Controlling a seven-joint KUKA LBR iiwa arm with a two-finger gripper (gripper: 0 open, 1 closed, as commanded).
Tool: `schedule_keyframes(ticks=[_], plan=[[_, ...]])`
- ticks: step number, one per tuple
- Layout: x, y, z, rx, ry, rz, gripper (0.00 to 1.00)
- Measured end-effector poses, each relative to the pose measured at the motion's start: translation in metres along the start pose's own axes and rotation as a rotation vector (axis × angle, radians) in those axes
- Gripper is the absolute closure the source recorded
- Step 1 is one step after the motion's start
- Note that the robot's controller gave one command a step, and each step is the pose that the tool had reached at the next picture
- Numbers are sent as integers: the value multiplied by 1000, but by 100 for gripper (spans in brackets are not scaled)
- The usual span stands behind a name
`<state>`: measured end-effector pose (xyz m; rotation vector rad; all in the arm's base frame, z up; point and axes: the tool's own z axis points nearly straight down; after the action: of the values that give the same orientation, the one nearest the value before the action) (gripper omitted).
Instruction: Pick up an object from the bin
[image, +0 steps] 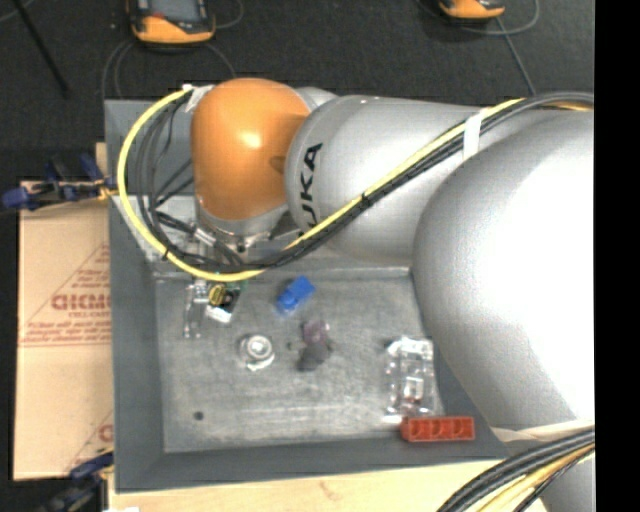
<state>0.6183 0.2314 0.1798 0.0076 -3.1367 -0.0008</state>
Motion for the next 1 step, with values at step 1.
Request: schedule_keyframes(ticks=[1], plan=[[-37,-55,85,4,-3,-183,0]])
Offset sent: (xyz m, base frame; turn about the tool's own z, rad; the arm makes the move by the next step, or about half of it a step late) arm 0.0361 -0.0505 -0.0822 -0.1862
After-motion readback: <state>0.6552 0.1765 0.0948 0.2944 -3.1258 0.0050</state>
